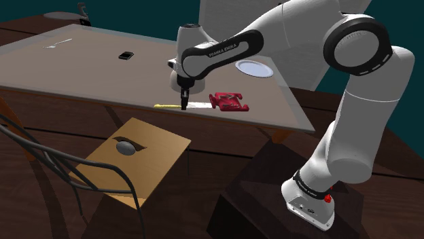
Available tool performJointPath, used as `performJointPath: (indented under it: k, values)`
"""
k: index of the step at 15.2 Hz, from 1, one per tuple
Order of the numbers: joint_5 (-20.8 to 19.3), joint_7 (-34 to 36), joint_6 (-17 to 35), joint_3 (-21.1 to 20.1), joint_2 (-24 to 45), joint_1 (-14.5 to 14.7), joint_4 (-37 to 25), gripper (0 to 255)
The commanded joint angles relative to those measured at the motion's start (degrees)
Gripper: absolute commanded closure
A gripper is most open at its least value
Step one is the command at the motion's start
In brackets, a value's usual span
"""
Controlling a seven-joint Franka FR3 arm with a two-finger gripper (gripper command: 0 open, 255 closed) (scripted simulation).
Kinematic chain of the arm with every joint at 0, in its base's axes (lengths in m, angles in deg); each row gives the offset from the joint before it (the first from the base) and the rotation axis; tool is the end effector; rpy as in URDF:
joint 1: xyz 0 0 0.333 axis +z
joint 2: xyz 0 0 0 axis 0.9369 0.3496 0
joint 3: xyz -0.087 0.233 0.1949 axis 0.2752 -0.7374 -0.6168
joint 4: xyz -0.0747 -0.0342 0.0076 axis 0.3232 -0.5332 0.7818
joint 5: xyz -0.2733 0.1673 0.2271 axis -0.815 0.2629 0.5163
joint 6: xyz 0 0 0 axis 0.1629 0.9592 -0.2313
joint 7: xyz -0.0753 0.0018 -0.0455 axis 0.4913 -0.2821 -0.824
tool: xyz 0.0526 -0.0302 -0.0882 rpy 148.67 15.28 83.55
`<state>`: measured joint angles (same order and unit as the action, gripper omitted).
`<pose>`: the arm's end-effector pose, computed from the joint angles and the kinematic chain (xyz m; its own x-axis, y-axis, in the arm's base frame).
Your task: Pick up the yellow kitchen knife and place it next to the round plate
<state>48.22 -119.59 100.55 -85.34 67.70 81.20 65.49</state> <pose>0.6058 0.1451 0.3665 0.6688 0.7430 0.0267 0.7419 -0.6692 0.0409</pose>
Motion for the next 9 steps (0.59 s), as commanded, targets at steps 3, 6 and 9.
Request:
performJointPath:
  k: [3,6,9]
  values:
    - [-0.1,0.0,0.5,0.2,0.2,-0.2,0.3,255]
    - [-0.1,-0.1,0.4,0.2,-0.1,-0.2,0.4,255]
    - [-0.1,0.0,-0.1,0.2,-0.1,-0.2,-0.2,255]
